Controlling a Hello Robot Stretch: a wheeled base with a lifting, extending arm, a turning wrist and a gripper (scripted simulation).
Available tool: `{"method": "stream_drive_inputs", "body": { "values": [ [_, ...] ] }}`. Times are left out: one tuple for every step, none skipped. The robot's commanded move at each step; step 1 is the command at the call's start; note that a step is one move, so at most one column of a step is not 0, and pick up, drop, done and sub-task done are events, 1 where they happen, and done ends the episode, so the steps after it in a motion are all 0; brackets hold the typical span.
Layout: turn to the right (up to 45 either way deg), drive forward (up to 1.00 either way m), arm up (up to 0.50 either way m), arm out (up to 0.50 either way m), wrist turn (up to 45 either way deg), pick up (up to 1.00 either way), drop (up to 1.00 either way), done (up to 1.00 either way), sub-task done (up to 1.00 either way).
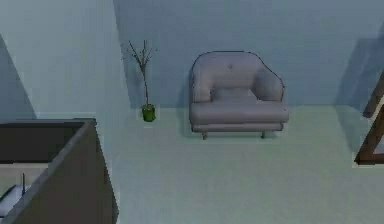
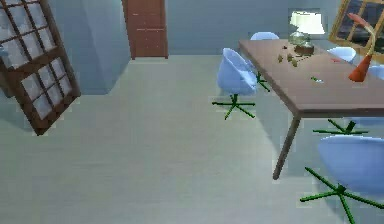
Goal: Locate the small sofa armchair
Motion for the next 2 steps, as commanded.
{"method": "stream_drive_inputs", "body": {
  "values": [
    [0.0, 1.0, 0.0, 0.0, 0.0, 0.0, 0.0, 0.0, 0.0],
    [-6.0, 0.0, 0.0, 0.0, 0.0, 0.0, 0.0, 0.0, 0.0]
  ]
}}
